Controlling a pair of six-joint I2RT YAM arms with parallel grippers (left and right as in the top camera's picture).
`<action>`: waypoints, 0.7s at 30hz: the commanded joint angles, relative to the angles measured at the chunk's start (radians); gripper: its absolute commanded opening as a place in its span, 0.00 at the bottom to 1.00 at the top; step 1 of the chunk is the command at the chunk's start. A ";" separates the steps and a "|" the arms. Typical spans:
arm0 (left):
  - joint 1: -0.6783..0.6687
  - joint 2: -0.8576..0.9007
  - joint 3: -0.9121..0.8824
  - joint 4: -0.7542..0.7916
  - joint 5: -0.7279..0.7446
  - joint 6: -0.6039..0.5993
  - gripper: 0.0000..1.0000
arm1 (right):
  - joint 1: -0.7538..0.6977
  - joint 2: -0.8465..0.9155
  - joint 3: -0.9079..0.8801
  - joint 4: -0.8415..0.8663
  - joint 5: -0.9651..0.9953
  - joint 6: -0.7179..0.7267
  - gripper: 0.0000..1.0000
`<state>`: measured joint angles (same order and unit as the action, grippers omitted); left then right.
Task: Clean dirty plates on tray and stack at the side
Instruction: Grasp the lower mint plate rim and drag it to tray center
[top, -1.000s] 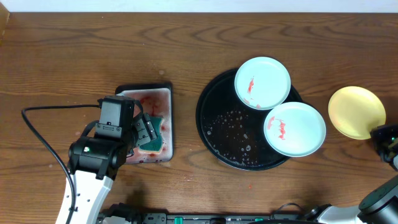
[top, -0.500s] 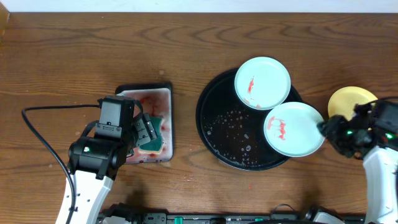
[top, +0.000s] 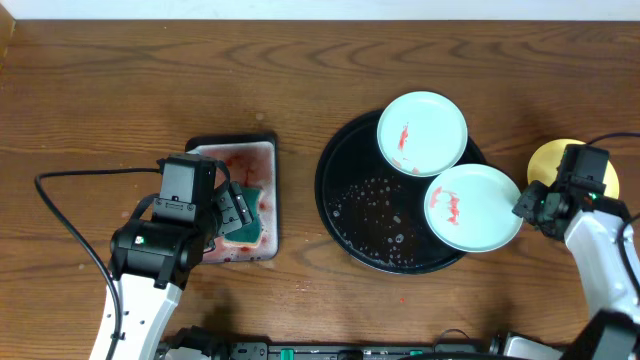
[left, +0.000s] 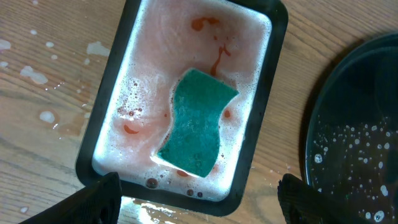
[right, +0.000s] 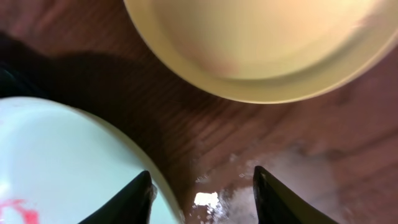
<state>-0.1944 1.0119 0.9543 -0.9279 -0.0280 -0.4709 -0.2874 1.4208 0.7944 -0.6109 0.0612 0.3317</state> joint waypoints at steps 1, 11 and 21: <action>0.003 0.001 0.025 -0.003 0.002 0.003 0.81 | 0.011 0.052 -0.006 0.012 -0.111 -0.080 0.46; 0.003 0.001 0.025 -0.003 0.002 0.003 0.81 | 0.011 0.011 -0.005 -0.035 -0.123 -0.094 0.01; 0.003 0.001 0.025 -0.003 0.002 0.003 0.81 | 0.092 -0.234 -0.005 -0.176 -0.348 -0.154 0.01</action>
<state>-0.1944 1.0119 0.9543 -0.9279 -0.0277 -0.4709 -0.2516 1.2381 0.7906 -0.7746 -0.1730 0.2173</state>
